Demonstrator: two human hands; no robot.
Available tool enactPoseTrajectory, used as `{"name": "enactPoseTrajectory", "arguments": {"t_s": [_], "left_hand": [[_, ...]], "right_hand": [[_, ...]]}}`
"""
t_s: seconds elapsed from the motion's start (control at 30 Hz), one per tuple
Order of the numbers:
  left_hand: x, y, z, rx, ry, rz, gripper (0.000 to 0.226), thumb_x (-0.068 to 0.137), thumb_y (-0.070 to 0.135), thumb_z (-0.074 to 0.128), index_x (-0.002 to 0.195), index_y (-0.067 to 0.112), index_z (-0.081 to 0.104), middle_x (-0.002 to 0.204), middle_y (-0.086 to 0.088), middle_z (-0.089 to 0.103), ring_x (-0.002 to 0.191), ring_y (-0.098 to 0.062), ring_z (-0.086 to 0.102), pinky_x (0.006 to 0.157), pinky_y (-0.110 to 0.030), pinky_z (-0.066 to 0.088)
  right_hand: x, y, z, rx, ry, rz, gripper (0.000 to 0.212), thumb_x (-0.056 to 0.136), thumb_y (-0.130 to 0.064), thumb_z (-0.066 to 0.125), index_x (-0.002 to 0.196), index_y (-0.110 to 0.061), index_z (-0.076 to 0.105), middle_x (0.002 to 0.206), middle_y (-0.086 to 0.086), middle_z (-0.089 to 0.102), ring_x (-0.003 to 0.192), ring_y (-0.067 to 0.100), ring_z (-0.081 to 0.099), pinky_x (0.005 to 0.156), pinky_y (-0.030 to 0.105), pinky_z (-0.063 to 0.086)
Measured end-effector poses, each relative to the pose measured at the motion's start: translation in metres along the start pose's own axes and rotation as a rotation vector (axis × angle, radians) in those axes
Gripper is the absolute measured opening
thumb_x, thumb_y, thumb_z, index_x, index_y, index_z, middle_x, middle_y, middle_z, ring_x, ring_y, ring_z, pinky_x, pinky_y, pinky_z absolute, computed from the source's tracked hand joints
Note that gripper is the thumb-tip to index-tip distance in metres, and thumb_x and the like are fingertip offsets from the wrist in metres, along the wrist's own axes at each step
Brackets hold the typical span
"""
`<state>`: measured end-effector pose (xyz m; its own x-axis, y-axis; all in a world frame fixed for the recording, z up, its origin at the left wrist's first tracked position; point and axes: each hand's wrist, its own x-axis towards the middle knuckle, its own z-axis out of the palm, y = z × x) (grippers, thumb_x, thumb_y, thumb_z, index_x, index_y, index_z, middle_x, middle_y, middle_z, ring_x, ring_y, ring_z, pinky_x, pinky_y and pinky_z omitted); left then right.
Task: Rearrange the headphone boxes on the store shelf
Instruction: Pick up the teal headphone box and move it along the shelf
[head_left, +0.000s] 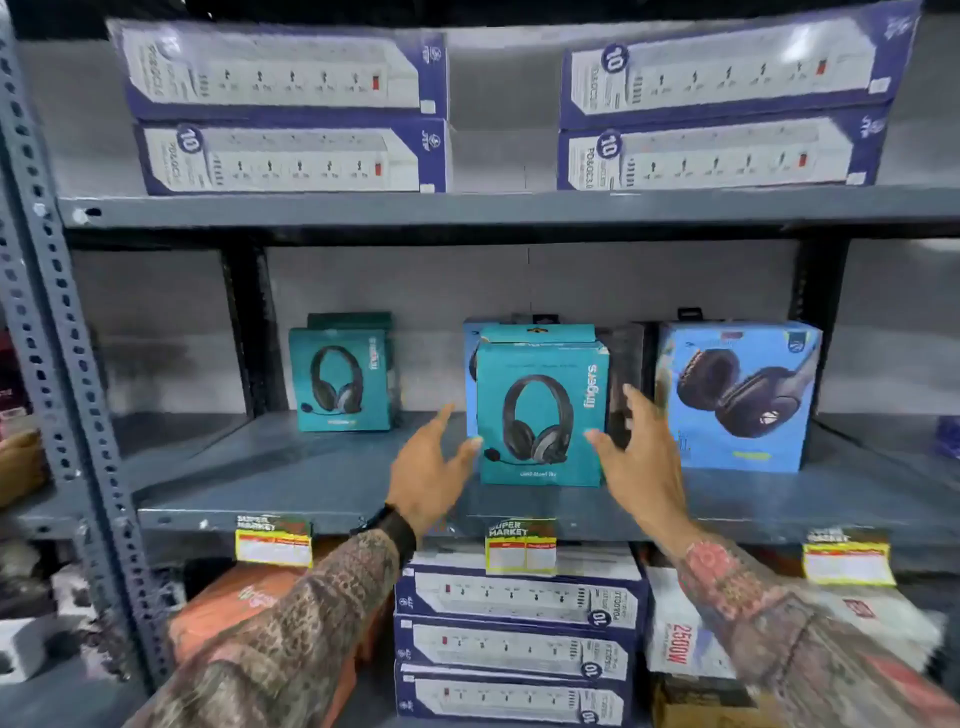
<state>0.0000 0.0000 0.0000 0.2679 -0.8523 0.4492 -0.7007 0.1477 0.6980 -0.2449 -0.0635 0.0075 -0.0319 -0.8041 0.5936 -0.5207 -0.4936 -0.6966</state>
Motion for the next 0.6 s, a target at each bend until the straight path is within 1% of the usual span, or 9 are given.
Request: {"name": "enactPoseTrajectory", "arguments": {"t_s": [0.07,0.13,0.17,0.2,0.3,0.37,0.47,0.53,0.6], "left_hand": [[0.017,-0.002,0.011,-0.265,-0.09,-0.115,0.079,0.106,0.039,0.065,0.173,0.023,0.025,0.177,-0.004,0.035,0.165,-0.028,0.032,0.131,-0.046,0.033],[0.033,-0.006,0.023,-0.426,-0.172,-0.144,0.08,0.107,0.029,0.066,0.173,0.024,0.021,0.175,0.005,0.034,0.162,-0.022,0.034,0.133,-0.043,0.031],[0.038,-0.011,0.031,-0.422,-0.189,-0.129,0.077,0.107,0.027,0.066,0.172,0.026,0.024,0.171,0.01,0.036,0.157,-0.018,0.042,0.133,-0.042,0.031],[0.043,-0.019,0.041,-0.429,-0.216,-0.115,0.073,0.107,0.025,0.065,0.171,0.027,0.029,0.169,0.008,0.046,0.152,-0.017,0.05,0.132,-0.046,0.035],[0.045,-0.039,0.062,-0.34,-0.169,-0.061,0.07,0.105,0.033,0.061,0.169,0.032,0.034,0.158,0.007,0.064,0.143,-0.016,0.063,0.122,-0.05,0.049],[0.034,-0.031,0.058,-0.29,-0.087,-0.057,0.068,0.103,0.039,0.06,0.167,0.038,0.038,0.15,0.01,0.071,0.134,-0.016,0.069,0.115,-0.049,0.056],[-0.001,-0.001,0.037,-0.29,-0.008,-0.076,0.059,0.107,0.034,0.062,0.162,0.047,0.044,0.131,0.015,0.08,0.122,-0.014,0.075,0.111,-0.046,0.059],[-0.035,0.017,0.019,-0.352,0.018,-0.051,0.057,0.108,0.034,0.063,0.159,0.052,0.047,0.13,0.023,0.08,0.125,-0.004,0.073,0.112,-0.041,0.058],[-0.075,0.035,0.0,-0.436,0.059,-0.052,0.054,0.107,0.032,0.065,0.156,0.049,0.054,0.128,0.029,0.079,0.124,0.006,0.072,0.112,-0.035,0.056]], "right_hand": [[0.012,0.005,0.014,0.135,-0.051,0.221,0.077,0.095,-0.032,0.074,0.161,-0.018,0.035,0.158,0.006,0.05,0.143,0.031,0.052,0.114,0.047,0.043],[0.02,0.01,0.029,0.197,-0.113,0.333,0.066,0.096,-0.029,0.073,0.154,-0.017,0.044,0.138,0.001,0.062,0.125,0.026,0.06,0.098,0.037,0.046],[0.021,0.014,0.035,0.218,-0.119,0.328,0.058,0.096,-0.026,0.074,0.148,-0.02,0.05,0.129,-0.002,0.066,0.112,0.024,0.063,0.09,0.034,0.046],[0.021,0.017,0.04,0.239,-0.115,0.347,0.053,0.095,-0.023,0.074,0.144,-0.022,0.053,0.124,-0.004,0.069,0.104,0.021,0.064,0.085,0.033,0.046],[0.023,0.032,0.051,0.29,-0.066,0.335,0.051,0.094,-0.012,0.072,0.141,-0.025,0.057,0.124,-0.004,0.075,0.097,0.014,0.069,0.073,0.026,0.051],[0.018,0.033,0.048,0.342,-0.045,0.333,0.054,0.094,-0.007,0.072,0.144,-0.025,0.058,0.119,-0.007,0.077,0.099,0.011,0.072,0.079,0.026,0.058],[-0.006,0.014,0.025,0.483,-0.002,0.298,0.059,0.095,-0.002,0.071,0.148,-0.025,0.058,0.11,-0.023,0.073,0.103,0.001,0.071,0.095,0.031,0.06],[-0.032,-0.003,0.003,0.576,0.03,0.253,0.056,0.096,-0.006,0.072,0.146,-0.027,0.061,0.12,-0.017,0.077,0.115,0.008,0.072,0.101,0.039,0.059],[-0.069,-0.019,-0.023,0.628,0.034,0.218,0.052,0.095,-0.016,0.075,0.143,-0.031,0.064,0.13,-0.013,0.076,0.127,0.013,0.068,0.108,0.043,0.055]]}}
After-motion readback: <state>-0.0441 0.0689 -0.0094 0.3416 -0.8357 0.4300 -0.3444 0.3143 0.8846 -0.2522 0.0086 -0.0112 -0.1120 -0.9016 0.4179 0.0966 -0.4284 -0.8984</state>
